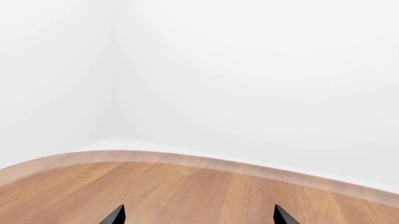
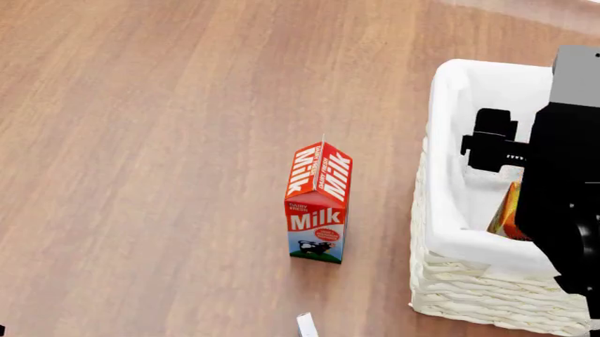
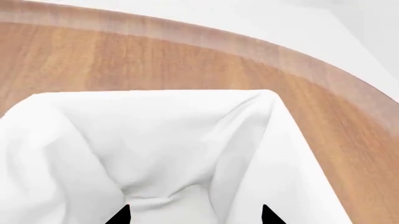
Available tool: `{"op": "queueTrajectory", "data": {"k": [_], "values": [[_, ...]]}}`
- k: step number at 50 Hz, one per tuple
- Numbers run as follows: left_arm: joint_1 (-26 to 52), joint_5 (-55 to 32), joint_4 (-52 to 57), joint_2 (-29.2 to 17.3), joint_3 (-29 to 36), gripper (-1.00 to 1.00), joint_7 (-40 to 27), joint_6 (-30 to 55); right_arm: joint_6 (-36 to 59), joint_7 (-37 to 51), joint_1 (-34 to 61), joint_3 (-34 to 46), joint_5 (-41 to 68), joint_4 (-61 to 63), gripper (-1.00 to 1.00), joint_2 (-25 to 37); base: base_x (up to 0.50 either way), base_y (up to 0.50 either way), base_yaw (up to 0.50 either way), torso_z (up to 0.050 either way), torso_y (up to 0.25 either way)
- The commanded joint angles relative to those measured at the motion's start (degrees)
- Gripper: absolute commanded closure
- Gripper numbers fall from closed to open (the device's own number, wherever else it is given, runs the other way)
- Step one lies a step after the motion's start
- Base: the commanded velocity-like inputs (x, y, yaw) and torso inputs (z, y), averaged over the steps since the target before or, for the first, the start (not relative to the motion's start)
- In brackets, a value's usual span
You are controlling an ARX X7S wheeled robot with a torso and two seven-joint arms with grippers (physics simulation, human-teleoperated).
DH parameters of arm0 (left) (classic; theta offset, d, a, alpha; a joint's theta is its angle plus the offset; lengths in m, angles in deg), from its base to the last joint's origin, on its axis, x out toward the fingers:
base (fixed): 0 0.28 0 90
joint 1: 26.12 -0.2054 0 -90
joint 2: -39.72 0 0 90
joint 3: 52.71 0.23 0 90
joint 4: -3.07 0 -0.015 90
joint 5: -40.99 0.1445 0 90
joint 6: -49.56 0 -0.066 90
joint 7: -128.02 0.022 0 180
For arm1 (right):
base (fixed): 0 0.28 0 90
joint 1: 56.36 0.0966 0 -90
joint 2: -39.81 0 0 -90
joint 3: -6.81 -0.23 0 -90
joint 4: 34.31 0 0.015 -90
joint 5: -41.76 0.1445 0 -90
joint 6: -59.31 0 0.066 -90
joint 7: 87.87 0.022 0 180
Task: Pick up the orange juice, and put it in the basket.
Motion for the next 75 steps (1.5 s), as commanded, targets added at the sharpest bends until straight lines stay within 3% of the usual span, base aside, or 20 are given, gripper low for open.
{"op": "queueTrajectory", "data": {"k": [1, 15, 27, 47, 61, 75], "values": [[0.1, -0.1, 0.8, -0.2, 0.0, -1.0, -0.3, 0.3, 4.7, 2.3, 0.6, -0.9, 2.3, 7.7, -1.0, 2.0, 0.0, 0.0, 0.0, 0.0, 0.0], [0.2, -0.6, 2.7, -0.7, 0.2, -1.0, -0.7, 0.7, 12.9, 7.8, -1.1, -4.2, 8.7, 24.1, -1.0, 5.9, 0.0, 0.0, 0.0, 0.0, 0.0], [-0.1, -0.8, 3.8, -1.2, -0.1, -1.0, -1.0, 0.6, 7.8, 13.1, -12.5, -11.9, 12.7, 39.5, -1.0, 7.9, 0.0, 0.0, 0.0, 0.0, 0.0], [-0.4, -1.8, 4.4, -2.2, -1.1, -1.0, -1.8, 0.3, 1.1, 23.4, -26.4, -8.1, 3.5, 64.2, -1.0, 10.8, 0.0, 0.0, 0.0, 0.0, 0.0], [-0.2, -1.8, 4.7, -2.4, -1.0, -1.0, -2.0, 0.4, -14.5, 23.9, -40.2, -0.2, -12.2, 65.9, -1.0, 10.0, 0.0, 0.0, 0.0, 0.0, 0.0], [-0.1, -1.6, 4.8, -2.5, -0.6, -1.0, -2.2, 0.4, -26.2, 26.1, -52.0, 3.2, -21.1, 70.3, -1.0, 10.9, 0.0, 0.0, 0.0, 0.0, 0.0]]}}
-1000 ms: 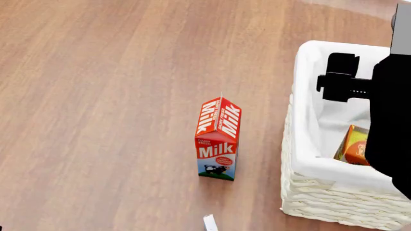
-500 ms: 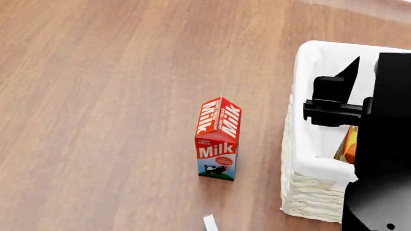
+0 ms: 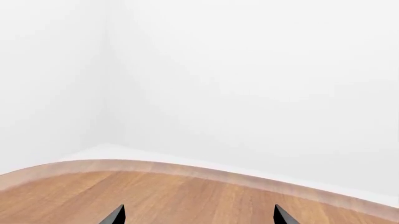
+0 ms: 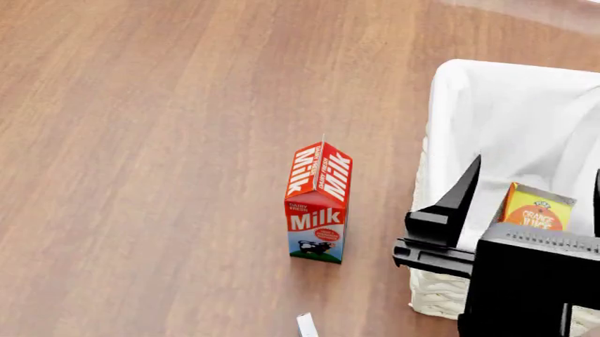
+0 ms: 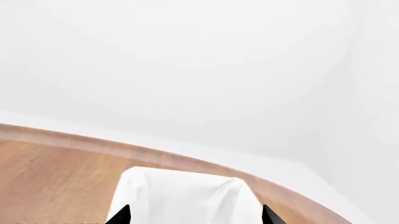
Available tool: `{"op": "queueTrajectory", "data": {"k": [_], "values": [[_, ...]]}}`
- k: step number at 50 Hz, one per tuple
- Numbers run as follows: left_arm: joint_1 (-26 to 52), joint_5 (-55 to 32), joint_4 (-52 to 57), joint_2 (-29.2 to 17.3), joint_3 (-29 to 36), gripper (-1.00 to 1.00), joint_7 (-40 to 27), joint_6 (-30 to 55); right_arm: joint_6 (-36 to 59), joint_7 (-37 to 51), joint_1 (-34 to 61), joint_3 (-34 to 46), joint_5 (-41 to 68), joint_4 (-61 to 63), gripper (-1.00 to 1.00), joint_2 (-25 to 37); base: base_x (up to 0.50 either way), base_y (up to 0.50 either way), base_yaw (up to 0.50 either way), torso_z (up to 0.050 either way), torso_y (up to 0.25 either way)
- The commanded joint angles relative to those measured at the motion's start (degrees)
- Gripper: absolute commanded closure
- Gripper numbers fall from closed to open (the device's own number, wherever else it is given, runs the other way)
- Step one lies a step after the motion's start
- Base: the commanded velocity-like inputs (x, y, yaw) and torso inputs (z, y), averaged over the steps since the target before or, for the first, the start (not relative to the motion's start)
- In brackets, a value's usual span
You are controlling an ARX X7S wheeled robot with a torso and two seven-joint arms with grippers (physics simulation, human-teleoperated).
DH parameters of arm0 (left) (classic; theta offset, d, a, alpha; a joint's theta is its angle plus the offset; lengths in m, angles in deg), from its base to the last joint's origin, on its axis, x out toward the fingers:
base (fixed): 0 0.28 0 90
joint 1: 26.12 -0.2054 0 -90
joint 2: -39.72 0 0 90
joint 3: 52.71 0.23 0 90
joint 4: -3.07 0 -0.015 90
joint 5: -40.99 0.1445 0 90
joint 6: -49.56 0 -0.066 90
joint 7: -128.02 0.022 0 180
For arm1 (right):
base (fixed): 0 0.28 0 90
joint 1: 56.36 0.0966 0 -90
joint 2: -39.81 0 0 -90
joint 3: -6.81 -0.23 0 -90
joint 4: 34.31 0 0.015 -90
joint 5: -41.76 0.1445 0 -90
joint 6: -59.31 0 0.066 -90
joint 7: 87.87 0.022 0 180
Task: Pick up the orange juice, and put it in the basket.
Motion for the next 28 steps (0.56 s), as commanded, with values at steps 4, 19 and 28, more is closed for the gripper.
{"op": "queueTrajectory", "data": {"k": [4, 19, 28], "values": [[0.3, 0.1, 0.3, -0.1, 0.4, -1.0, -0.3, 0.3, -11.1, 1.9, -10.9, 4.7, -10.2, 5.0, -1.0, 0.9, 0.0, 0.0, 0.0, 0.0, 0.0], [0.3, 0.6, 0.1, -0.1, 0.9, -1.0, -0.4, 0.3, -12.5, 4.9, -14.4, 6.6, -15.2, 10.6, -1.0, 1.2, 0.0, 0.0, 0.0, 0.0, 0.0], [0.7, 0.7, 0.1, 0.0, 1.3, -1.0, -0.4, 0.5, -13.1, 5.4, -15.9, 5.5, -14.7, 11.5, -1.0, 2.3, 0.0, 0.0, 0.0, 0.0, 0.0]]}}
